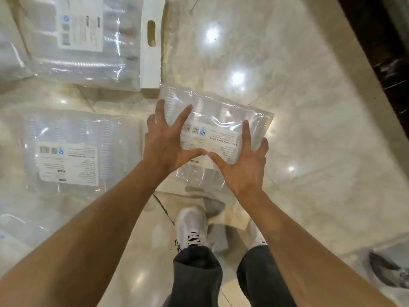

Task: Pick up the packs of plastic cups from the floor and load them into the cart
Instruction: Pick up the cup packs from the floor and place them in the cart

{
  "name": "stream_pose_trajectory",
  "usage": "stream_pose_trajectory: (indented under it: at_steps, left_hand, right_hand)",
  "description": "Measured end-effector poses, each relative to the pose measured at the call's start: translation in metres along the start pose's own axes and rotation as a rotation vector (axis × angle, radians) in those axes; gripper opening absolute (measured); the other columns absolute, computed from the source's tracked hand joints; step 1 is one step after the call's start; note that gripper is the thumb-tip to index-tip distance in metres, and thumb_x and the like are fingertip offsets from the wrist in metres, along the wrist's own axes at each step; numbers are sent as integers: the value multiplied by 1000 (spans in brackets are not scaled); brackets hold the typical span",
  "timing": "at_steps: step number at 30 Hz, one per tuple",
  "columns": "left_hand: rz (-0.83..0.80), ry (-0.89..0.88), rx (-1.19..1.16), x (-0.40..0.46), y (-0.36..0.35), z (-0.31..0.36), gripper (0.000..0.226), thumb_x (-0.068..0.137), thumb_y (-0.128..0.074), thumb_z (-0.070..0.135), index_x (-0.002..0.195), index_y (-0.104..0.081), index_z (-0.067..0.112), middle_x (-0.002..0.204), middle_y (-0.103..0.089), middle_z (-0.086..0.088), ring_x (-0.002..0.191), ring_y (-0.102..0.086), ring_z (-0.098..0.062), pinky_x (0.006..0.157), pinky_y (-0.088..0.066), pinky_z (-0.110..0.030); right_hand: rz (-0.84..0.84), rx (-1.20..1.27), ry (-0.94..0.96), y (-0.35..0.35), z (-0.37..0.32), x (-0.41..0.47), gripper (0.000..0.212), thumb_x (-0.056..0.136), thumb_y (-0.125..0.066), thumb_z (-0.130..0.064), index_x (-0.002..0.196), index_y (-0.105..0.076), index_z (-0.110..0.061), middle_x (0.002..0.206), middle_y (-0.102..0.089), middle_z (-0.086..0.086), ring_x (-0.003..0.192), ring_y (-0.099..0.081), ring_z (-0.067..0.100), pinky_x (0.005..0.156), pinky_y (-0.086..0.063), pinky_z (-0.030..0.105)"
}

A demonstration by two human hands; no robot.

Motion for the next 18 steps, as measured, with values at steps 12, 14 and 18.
stream_pose_trajectory:
  at_steps: [12, 14, 18]
  left_hand:
    - [47, 120, -293, -12, 6, 15, 122, 53, -74, 85, 159, -22, 54, 154, -28, -16, 117, -59, -33, 88, -56, -43]
    - [32, 112, -280, -20, 20, 29, 119, 55, -76, 83, 158, -24, 53, 156, -28, -17, 114, -62, -36, 89, -56, -43]
    - [-4, 115, -281, -35, 77, 68, 117, 57, -76, 84, 156, -18, 60, 160, -23, -16, 129, -56, -38, 96, -53, -44]
  right_hand:
    - [61, 27, 1, 4, -2, 7, 133, 56, -64, -96, 158, 9, -52, 137, -33, 16, 129, -40, 35, 106, -46, 46]
    - [48, 42, -18, 25, 0, 1, 134, 54, -69, -95, 158, 5, -53, 130, -34, 12, 122, -46, 33, 106, -47, 43]
    - [116, 40, -16, 88, -15, -27, 131, 53, -69, -95, 157, 0, -55, 131, -32, 11, 124, -45, 34, 106, -48, 48]
Point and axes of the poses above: each hand's wrist, its own x-axis towards the middle knuckle, its own y-axis out of the back of the hand, z = x × y, the point moved 2 cm from there along x, towards the middle knuckle
